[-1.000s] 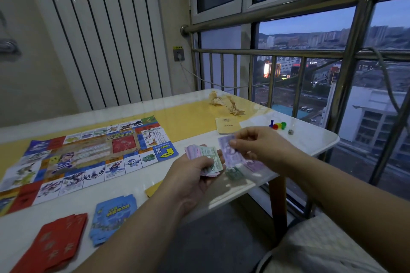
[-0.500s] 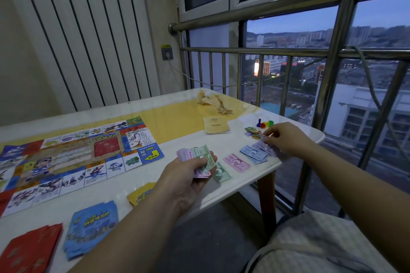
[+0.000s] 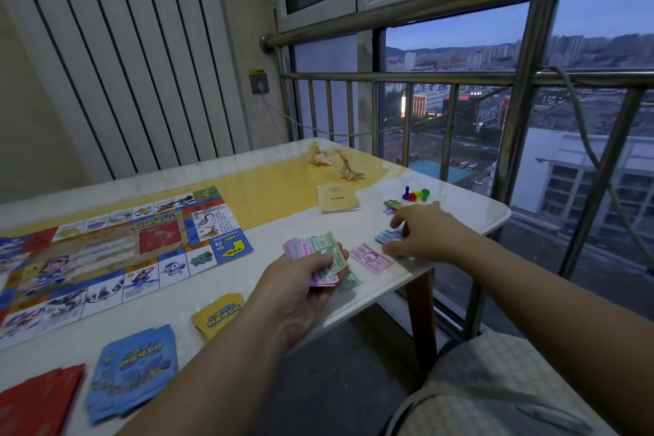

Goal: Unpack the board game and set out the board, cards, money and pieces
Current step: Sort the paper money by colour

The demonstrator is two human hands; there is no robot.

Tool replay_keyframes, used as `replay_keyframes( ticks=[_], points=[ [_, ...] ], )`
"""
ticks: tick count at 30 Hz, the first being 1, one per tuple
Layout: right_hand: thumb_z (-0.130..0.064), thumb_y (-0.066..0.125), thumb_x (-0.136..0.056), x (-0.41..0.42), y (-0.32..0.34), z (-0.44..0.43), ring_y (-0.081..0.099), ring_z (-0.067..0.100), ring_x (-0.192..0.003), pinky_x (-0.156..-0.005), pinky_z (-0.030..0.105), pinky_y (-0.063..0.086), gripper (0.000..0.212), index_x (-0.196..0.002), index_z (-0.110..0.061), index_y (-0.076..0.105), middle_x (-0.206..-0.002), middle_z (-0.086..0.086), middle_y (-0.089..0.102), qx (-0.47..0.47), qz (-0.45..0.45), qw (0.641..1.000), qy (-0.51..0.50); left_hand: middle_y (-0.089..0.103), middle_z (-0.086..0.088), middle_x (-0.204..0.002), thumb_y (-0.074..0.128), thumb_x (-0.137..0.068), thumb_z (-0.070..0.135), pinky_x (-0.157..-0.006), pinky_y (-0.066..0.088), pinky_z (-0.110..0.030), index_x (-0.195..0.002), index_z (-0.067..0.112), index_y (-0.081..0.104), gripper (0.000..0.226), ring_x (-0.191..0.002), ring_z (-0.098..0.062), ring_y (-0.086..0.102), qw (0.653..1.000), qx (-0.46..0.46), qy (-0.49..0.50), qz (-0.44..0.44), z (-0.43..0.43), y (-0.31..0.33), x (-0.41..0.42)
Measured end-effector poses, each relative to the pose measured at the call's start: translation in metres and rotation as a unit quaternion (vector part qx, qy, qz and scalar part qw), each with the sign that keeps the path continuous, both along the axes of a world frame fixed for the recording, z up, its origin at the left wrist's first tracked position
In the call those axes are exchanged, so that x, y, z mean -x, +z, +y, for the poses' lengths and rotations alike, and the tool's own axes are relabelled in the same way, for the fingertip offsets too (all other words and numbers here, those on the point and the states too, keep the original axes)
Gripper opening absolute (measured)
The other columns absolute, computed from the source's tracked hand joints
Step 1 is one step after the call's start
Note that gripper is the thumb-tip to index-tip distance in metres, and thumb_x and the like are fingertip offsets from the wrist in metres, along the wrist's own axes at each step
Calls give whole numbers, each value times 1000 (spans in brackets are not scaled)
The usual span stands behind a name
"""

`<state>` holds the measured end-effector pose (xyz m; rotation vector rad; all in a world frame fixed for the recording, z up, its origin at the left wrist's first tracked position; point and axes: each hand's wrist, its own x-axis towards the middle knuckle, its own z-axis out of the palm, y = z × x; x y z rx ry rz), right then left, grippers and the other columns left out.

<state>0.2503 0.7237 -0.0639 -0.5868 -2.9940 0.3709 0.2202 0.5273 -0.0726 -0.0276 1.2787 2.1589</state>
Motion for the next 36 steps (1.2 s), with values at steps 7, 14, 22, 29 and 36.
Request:
replay_keyframes(
  ticks=[7,14,22,29,36],
  points=[
    [-34,67,-85,5,2,-3,48,9,-95,-87,23,43,47,-127,-19,53,-123,1,57,44,-9,999,22,70,-15,-65,48,-90,-11,-52,58,-27,-96,-6,56,12,-66,-22,68,1000,-1,7,3,-4,0,1],
    [-47,60,-86,-6,18,-25,55,4,-85,-68,13,42,33,-107,-21,64,-98,-9,63,134,129,980,77,68,-21,-86,52,-88,-10,-49,58,-29,-108,-6,56,22,-71,-26,67,1000,9,10,13,1,-1,-1],
    [-30,69,-83,-2,20,-54,54,14,-67,-65,30,44,25,-83,-5,68,-73,4,64,294,140,940,103,66,-18,-66,52,-90,-4,-53,56,-32,-84,-4,56,8,-63,-24,63,999,-20,12,-42,2,7,-7],
    [-28,71,-82,4,7,-59,68,18,-82,-75,35,55,29,-107,-16,63,-88,1,70,276,86,955,73,56,-24,-97,39,-94,0,-79,47,-40,-97,-10,53,17,-85,-27,56,996,-40,50,-67,-21,13,14],
    [-51,63,-82,4,10,-70,62,10,-83,-72,28,50,35,-94,-18,66,-88,-4,66,280,180,939,82,65,-25,-90,43,-90,-12,-58,58,-30,-111,-9,54,23,-81,-26,64,999,-36,28,-19,-18,-1,14]
  ],
)
